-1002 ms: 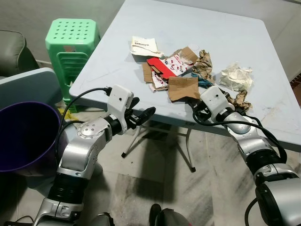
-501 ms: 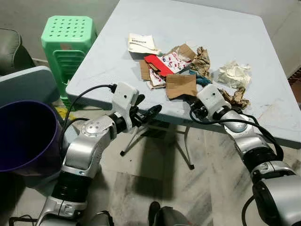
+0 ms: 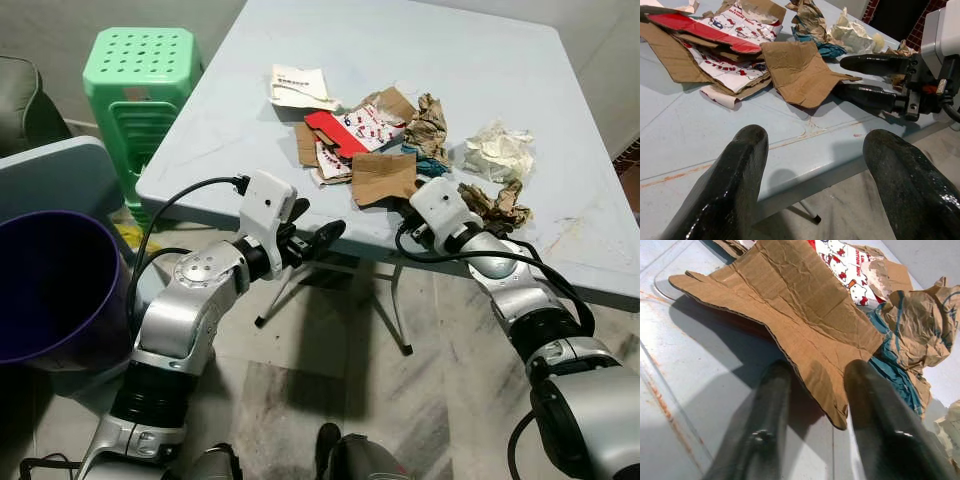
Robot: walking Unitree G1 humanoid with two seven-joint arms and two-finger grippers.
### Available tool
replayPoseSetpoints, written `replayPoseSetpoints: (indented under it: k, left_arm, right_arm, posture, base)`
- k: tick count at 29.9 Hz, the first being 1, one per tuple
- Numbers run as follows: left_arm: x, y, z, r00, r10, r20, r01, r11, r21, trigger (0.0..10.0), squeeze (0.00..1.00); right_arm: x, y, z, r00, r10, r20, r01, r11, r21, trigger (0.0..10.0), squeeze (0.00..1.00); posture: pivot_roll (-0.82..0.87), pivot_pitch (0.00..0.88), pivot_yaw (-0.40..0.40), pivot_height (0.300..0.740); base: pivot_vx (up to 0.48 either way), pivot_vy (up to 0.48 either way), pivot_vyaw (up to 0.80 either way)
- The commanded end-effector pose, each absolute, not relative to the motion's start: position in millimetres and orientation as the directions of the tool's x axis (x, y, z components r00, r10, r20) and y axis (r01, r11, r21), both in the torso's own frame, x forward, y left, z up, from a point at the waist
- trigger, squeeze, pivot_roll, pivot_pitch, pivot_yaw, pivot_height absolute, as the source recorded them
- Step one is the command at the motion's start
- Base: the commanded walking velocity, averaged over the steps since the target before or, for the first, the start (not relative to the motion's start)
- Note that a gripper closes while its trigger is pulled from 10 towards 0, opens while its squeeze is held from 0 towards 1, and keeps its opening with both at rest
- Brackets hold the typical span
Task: Picking trash to rubbish bin
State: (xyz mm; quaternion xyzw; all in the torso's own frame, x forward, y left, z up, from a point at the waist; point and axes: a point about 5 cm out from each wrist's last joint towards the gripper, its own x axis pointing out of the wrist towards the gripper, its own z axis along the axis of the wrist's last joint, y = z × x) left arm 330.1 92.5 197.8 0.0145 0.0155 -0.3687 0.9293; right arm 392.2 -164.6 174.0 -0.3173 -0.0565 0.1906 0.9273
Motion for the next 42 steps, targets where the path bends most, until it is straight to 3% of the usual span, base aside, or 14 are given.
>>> replayPoseSetpoints:
  k: [1,18,35,36,38,39,42]
  left_arm:
    - [326.5,89.8,200.2,0.716,-0.698,-0.027,0.698,0.716,0.014,10.0,0.00]
    - [328.7,93.2,201.2,0.740,-0.672,-0.015,0.672,0.740,0.017,10.0,0.00]
    - [338.4,108.0,205.3,0.816,-0.576,0.037,0.576,0.817,0.022,10.0,0.00]
    - [340.9,112.8,206.2,0.835,-0.549,0.042,0.548,0.836,0.027,10.0,0.00]
    - [342.6,116.2,207.2,0.848,-0.528,0.047,0.527,0.849,0.028,10.0,0.00]
    - [344.7,120.2,208.2,0.867,-0.495,0.054,0.494,0.869,0.043,10.0,0.00]
    - [349.2,129.0,210.4,0.909,-0.409,0.076,0.403,0.911,0.087,10.0,0.00]
  right_arm:
    - [392.3,-168.1,170.6,0.927,0.372,-0.038,-0.316,0.725,-0.612,0.0,0.00]
    - [390.3,-172.1,171.1,0.924,0.382,-0.018,-0.313,0.727,-0.611,0.0,0.00]
    - [388.8,-192.9,197.7,0.936,0.300,0.187,-0.189,0.871,-0.453,0.0,0.00]
    - [388.2,-195.8,202.8,0.935,0.276,0.224,-0.162,0.892,-0.421,0.7,0.00]
    - [387.6,-198.7,207.0,0.934,0.252,0.254,-0.136,0.907,-0.399,0.7,0.00]
    - [387.1,-200.5,211.3,0.930,0.237,0.282,-0.119,0.918,-0.379,10.0,0.00]
    - [386.4,-206.7,218.0,0.929,0.183,0.322,-0.075,0.944,-0.321,10.0,0.00]
  posture:
    - [0.11,0.310,-0.116,0.740]
    - [0.11,0.302,-0.118,0.740]
    - [0.10,0.210,-0.112,0.740]
    - [0.10,0.200,-0.113,0.740]
    - [0.10,0.200,-0.113,0.740]
    - [0.11,0.178,-0.116,0.740]
    - [0.11,0.159,-0.119,0.740]
  base:
    - [0.000,0.000,0.00]
    - [0.000,0.000,0.00]
    - [0.000,0.000,0.00]
    - [0.000,0.000,0.00]
    - [0.000,0.000,0.00]
    - [0.000,0.000,0.00]
    - [0.000,0.000,0.00]
